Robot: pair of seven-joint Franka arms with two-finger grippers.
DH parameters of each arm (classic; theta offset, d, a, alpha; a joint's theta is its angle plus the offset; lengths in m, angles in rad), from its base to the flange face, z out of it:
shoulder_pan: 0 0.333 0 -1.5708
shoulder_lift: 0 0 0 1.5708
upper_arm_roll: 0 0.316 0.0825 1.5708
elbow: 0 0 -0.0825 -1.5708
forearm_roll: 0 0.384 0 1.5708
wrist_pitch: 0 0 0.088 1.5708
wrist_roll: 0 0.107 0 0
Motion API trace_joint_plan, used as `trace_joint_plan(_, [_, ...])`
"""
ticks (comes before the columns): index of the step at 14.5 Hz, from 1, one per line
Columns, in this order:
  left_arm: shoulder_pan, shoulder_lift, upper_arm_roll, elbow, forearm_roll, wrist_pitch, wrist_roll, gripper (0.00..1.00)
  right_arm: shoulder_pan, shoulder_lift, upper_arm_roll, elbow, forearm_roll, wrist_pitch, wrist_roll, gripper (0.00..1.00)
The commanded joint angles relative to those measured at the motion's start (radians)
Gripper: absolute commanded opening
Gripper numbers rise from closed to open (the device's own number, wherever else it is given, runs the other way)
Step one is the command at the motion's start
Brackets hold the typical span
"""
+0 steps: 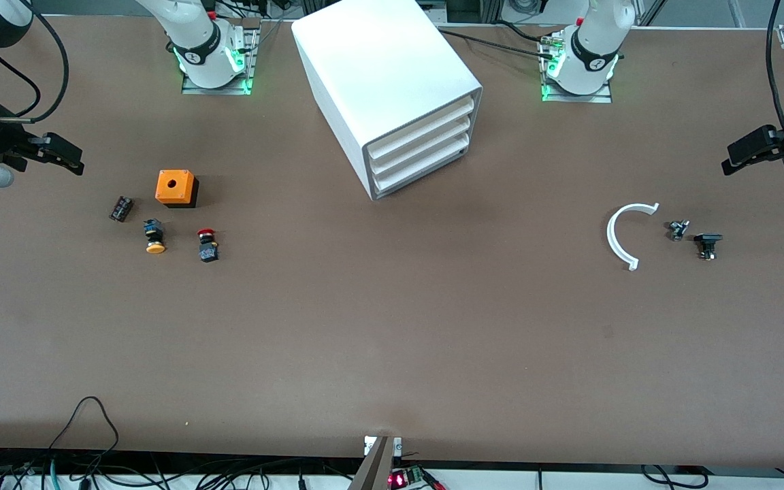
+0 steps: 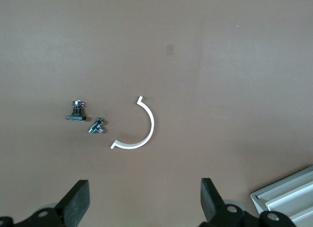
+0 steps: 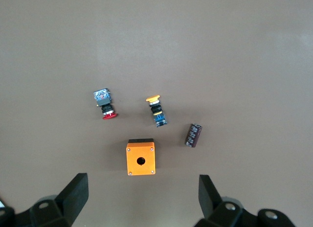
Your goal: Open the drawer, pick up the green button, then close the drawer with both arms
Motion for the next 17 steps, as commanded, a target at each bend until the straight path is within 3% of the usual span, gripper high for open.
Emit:
trace_joint_plan(1, [-0.003,-0.008,-0.002,0.005,0.028,-0.015,0.027,1.00,0.005,-0.019,-0.006,-0.008,0.017,-0.012,-0.009,1.00])
trace_joint_plan(12, [-0.003,0.007,0.001,0.015,0.022,-0.007,0.026,1.00,0.005,-0.018,-0.006,-0.008,0.019,-0.010,-0.004,1.00])
trace_joint_plan(17, [-0.016,0.108,-0.001,0.060,0.025,0.031,0.026,1.00,0.005,-0.016,-0.006,-0.008,0.019,-0.007,-0.001,1.00])
